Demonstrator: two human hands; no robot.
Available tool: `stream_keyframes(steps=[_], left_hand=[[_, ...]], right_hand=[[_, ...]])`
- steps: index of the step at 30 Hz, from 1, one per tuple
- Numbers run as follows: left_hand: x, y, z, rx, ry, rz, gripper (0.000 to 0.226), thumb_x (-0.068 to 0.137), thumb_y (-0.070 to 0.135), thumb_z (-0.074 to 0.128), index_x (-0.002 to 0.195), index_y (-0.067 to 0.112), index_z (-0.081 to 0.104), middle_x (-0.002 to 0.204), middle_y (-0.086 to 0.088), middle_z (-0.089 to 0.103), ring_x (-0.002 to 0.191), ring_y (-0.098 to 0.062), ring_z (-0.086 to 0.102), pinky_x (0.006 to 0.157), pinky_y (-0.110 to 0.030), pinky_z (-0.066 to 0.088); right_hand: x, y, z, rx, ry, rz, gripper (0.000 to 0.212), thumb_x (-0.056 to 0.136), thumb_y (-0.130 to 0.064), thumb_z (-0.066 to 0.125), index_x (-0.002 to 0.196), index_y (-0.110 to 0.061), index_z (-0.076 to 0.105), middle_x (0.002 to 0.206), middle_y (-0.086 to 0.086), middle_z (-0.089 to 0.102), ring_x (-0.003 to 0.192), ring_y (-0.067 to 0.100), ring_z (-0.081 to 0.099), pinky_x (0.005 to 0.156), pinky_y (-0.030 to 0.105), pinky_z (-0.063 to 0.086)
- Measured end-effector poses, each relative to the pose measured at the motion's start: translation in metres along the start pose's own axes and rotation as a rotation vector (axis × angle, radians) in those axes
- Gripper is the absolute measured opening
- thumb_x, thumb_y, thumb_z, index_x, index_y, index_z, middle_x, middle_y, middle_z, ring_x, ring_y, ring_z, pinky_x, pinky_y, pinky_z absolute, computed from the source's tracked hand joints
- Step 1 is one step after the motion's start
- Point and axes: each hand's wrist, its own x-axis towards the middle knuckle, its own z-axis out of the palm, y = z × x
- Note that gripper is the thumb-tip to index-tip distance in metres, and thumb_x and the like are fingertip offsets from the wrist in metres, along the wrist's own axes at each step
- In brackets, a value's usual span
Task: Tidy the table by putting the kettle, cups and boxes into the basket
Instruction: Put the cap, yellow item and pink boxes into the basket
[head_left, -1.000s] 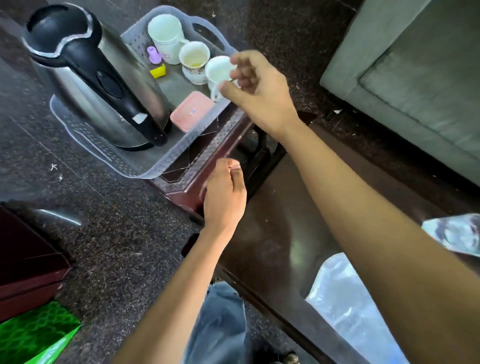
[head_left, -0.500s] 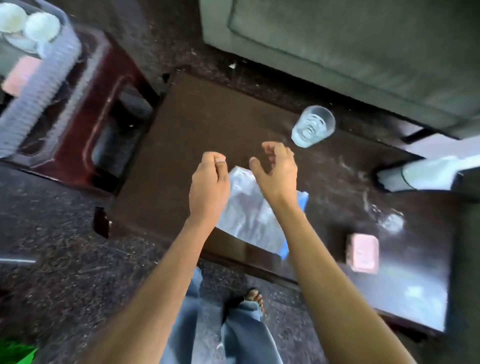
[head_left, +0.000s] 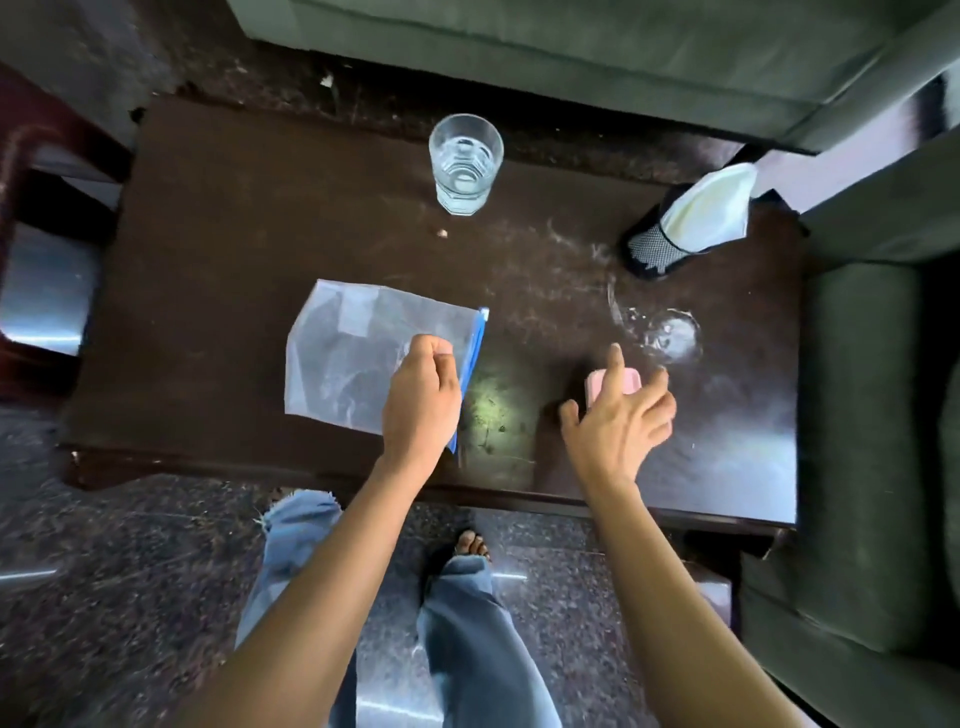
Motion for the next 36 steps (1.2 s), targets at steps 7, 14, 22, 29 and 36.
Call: stream_keyframes(steps=[7, 14, 22, 29, 36], left_hand=[[0.006, -0.006, -0.01, -0.007, 0.003, -0.01, 0.012, 0.099, 0.022, 0.036, 0.099, 0.021, 0.048, 0.096, 0.001, 0.061, 0.084, -0.029, 0.067, 0.077, -0.048, 0.056], [0.032, -0.02, -0.064, -0.092, 0.111, -0.024, 0.013, 0.099, 0.021, 0.037, 0.1, 0.018, 0.05, 0.094, 0.004, 0.059, 0.084, -0.026, 0.066, 0.075, -0.049, 0.056], [0.073, -0.07, -0.185, -0.116, 0.288, -0.097, 0.014, 0.097, 0.02, 0.038, 0.103, 0.021, 0.05, 0.101, -0.003, 0.065, 0.09, -0.028, 0.067, 0.078, -0.049, 0.057], [0.108, -0.126, -0.29, -0.159, 0.413, -0.187, 0.018, 0.097, 0.025, 0.034, 0.107, 0.023, 0.049, 0.107, -0.006, 0.066, 0.089, -0.031, 0.068, 0.079, -0.049, 0.055], [0.134, -0.173, -0.359, -0.159, 0.477, -0.23, 0.016, 0.097, 0.026, 0.034, 0.103, 0.024, 0.049, 0.102, -0.006, 0.067, 0.09, -0.03, 0.068, 0.079, -0.047, 0.055]], right_hand=[[0.009, 0.004, -0.001, 0.065, -0.11, 0.04, 0.079, 0.081, -0.021, 0.063, 0.149, -0.02, 0.022, 0.128, 0.023, 0.041, 0.108, 0.042, 0.043, 0.092, 0.05, 0.04], [0.007, -0.088, -0.029, 0.374, -0.047, -0.186, 0.078, 0.07, -0.017, 0.073, 0.136, -0.002, 0.035, 0.125, 0.019, 0.047, 0.114, 0.038, 0.044, 0.099, 0.047, 0.04], [-0.025, -0.269, -0.051, 0.495, -0.301, -0.595, 0.072, 0.066, -0.008, 0.078, 0.131, -0.009, 0.047, 0.127, 0.011, 0.037, 0.117, 0.029, 0.044, 0.098, 0.028, 0.039], [-0.056, -0.441, -0.062, 0.361, -0.372, -1.0, 0.08, 0.059, -0.006, 0.075, 0.134, -0.018, 0.052, 0.12, 0.013, 0.044, 0.11, 0.031, 0.051, 0.105, 0.03, 0.04], [-0.099, -0.616, -0.078, 0.225, -0.449, -1.443, 0.077, 0.068, -0.003, 0.076, 0.139, -0.018, 0.05, 0.124, 0.015, 0.042, 0.115, 0.023, 0.047, 0.095, 0.01, 0.028]])
